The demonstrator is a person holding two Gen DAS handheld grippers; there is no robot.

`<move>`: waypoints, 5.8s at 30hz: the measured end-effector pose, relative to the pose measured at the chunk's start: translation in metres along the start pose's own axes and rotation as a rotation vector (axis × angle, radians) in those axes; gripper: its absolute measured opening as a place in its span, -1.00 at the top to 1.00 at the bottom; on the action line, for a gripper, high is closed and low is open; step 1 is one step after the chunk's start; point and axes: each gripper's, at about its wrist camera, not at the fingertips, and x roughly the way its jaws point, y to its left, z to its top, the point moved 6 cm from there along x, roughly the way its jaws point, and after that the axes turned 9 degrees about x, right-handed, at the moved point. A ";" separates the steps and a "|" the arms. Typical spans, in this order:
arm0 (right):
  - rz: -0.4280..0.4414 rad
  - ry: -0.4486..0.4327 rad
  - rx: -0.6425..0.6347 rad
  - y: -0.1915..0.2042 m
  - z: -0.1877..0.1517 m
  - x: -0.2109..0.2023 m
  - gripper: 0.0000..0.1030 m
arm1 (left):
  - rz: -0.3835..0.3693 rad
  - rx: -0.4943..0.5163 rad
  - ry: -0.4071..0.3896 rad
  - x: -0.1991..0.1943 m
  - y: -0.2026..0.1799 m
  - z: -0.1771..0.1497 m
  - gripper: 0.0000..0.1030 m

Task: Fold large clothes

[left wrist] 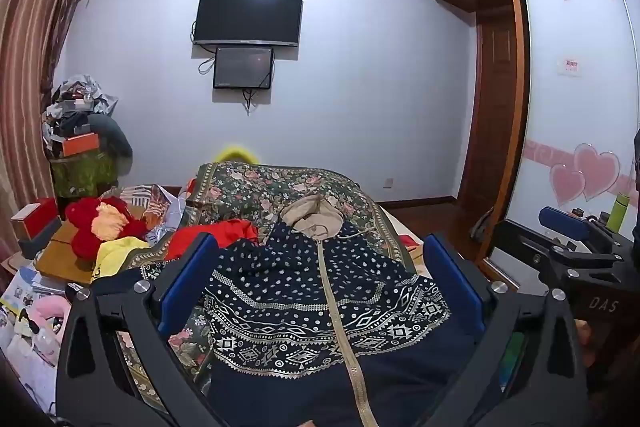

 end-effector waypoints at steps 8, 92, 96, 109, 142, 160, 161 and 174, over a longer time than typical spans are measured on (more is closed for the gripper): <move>-0.001 0.000 0.002 0.001 -0.001 0.000 -1.00 | 0.002 -0.012 -0.008 0.004 -0.007 -0.015 -1.00; -0.019 0.119 0.032 -0.005 -0.015 0.043 -1.00 | 0.071 -0.115 0.131 0.053 0.049 -0.033 -1.00; -0.027 0.167 0.039 -0.009 -0.021 0.061 -1.00 | 0.104 -0.129 0.166 0.070 0.067 -0.042 -1.00; -0.146 0.420 0.093 -0.040 -0.063 0.148 -1.00 | 0.338 -0.177 0.319 0.136 0.187 -0.092 -1.00; -0.331 0.635 -0.001 -0.035 -0.105 0.263 -1.00 | 0.190 -0.903 0.576 0.235 0.450 -0.265 -0.77; -0.317 0.620 0.123 -0.045 -0.096 0.249 -1.00 | 0.399 -0.675 0.666 0.241 0.469 -0.270 0.92; -0.312 0.616 0.134 -0.046 -0.095 0.247 -1.00 | 0.406 -0.649 0.664 0.240 0.467 -0.264 0.93; -0.273 0.519 0.185 -0.058 -0.064 0.230 -1.00 | 0.223 -0.440 0.326 0.230 0.376 -0.083 0.94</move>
